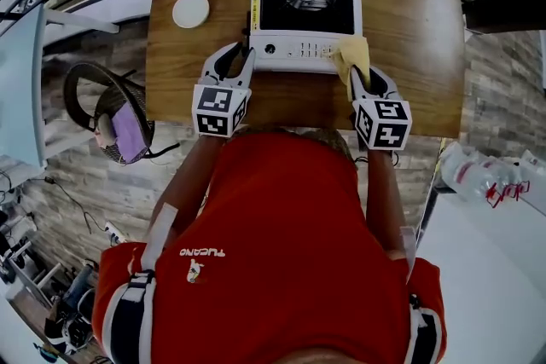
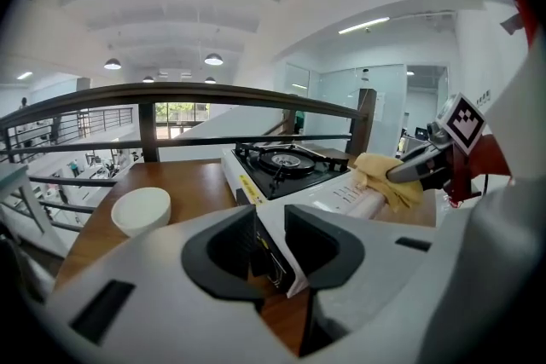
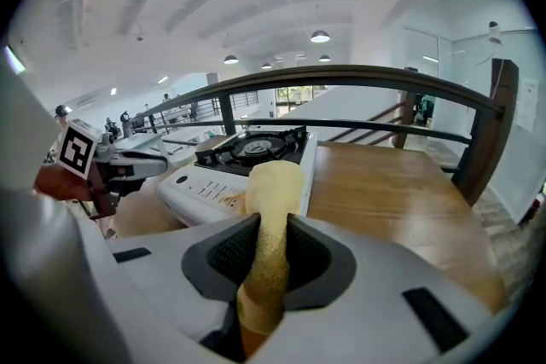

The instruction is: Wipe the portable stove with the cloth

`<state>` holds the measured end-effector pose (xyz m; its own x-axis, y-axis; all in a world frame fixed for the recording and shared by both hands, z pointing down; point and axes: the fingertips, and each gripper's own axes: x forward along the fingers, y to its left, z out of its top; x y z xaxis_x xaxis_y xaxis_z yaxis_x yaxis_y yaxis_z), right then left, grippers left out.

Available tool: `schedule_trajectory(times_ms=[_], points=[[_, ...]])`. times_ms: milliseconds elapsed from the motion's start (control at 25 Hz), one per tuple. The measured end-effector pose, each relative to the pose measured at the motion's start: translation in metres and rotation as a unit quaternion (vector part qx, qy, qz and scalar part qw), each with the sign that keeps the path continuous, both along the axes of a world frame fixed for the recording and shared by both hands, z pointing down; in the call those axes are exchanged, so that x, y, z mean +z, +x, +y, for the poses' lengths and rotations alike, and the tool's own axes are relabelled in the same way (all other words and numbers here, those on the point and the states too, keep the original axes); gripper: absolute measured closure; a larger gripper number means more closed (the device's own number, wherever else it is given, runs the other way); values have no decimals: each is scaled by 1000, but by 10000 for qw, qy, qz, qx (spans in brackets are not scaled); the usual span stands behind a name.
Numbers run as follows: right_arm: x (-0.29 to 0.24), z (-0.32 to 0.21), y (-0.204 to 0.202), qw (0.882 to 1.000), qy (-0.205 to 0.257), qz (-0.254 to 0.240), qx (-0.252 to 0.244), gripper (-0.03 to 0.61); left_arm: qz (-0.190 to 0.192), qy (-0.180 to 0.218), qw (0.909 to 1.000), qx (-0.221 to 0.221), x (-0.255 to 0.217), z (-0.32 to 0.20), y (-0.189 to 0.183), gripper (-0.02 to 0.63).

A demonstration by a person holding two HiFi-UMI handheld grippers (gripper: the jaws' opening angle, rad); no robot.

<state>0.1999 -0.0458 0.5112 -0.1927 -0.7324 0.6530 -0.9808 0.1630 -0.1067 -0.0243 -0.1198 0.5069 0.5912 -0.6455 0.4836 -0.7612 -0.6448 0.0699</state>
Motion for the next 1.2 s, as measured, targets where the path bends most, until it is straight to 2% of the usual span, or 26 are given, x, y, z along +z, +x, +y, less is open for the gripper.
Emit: schedule_trajectory(times_ms=[240,400,840,1200], points=[[-2,-2,14,9997,53,-38,232,491,124,-758,9970,-21,13,-2,5,460],[0,-3,17,9993,68,-77,346,491,91,-1098,9939,30,23,-1,6,455],[1,-25,30,9969,95,-305,712,491,31,-1179,9929,172,23,-1,9,471],[0,-57,41,9966,166,-138,791,491,-4,-1197,9926,187,21,2,11,492]])
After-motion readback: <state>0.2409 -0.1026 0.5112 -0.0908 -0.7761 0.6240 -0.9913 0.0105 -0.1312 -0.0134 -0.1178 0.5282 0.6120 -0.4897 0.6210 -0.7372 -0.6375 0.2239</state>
